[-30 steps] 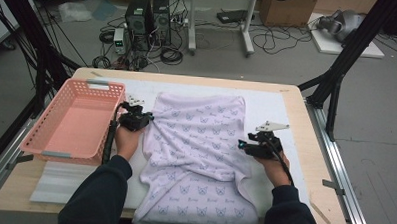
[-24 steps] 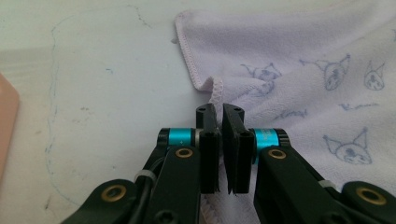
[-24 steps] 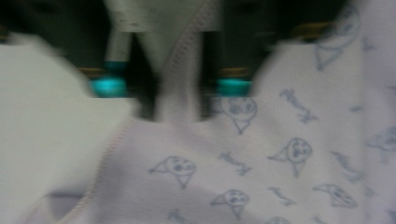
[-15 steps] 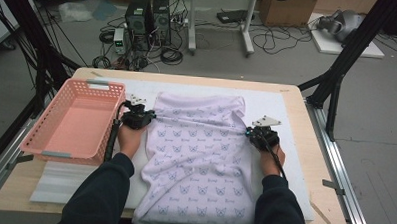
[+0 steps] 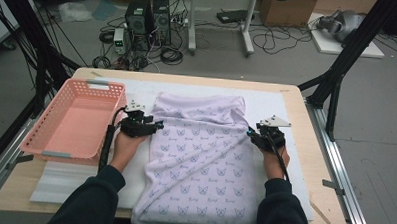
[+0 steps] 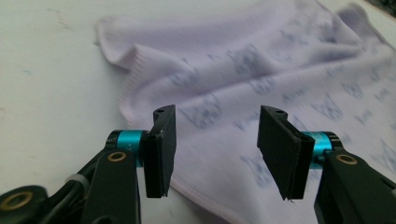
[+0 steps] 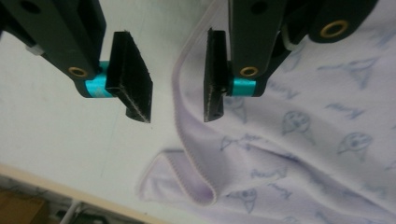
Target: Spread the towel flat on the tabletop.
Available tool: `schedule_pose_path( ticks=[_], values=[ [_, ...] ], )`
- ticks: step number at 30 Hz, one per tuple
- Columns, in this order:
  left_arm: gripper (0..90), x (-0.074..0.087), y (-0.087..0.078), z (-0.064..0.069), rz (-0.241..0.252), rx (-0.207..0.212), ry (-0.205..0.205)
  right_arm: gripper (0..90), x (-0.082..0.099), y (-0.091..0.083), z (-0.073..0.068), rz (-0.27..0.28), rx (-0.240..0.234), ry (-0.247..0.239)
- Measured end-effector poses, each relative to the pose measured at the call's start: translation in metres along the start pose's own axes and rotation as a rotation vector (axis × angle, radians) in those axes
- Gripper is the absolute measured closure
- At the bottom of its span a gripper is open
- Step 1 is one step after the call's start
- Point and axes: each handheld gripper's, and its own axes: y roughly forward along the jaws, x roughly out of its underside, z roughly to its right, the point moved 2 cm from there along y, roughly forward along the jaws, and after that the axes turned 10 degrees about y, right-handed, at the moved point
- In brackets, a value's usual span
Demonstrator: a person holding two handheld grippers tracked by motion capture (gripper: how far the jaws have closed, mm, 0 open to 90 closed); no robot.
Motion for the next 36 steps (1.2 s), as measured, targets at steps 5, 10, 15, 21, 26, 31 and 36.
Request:
schedule_pose_path(
  ticks=[5, 10, 15, 21, 26, 31, 36],
  values=[
    [45.6, 0.021, -0.018, 0.017, -0.039, 0.005, 0.042, 60.2, 0.01, -0.022, -0.009, 0.004, -0.041, 0.0],
    [45.0, 0.045, -0.033, 0.029, -0.051, 0.019, 0.059, 59.8, 0.03, -0.043, -0.02, -0.007, -0.075, -0.016],
    [54.0, 0.049, -0.037, 0.045, -0.064, 0.042, 0.102, 59.1, 0.048, -0.058, -0.024, -0.019, -0.102, -0.001],
    [86.4, 0.045, -0.037, 0.047, -0.089, -0.064, 0.124, 59.1, 0.062, -0.075, -0.028, -0.039, -0.121, -0.012],
    [86.5, 0.044, -0.04, 0.012, -0.05, -0.203, -0.018, 59.0, 0.069, -0.077, -0.029, -0.065, -0.156, 0.009],
    [86.2, 0.039, -0.035, 0.005, -0.038, -0.205, -0.036, 57.8, 0.07, -0.064, -0.04, -0.137, -0.186, -0.006],
    [84.2, 0.04, -0.034, 0.009, -0.032, -0.18, -0.034, 86.9, 0.065, -0.064, -0.04, -0.148, -0.094, -0.065]
  ],
)
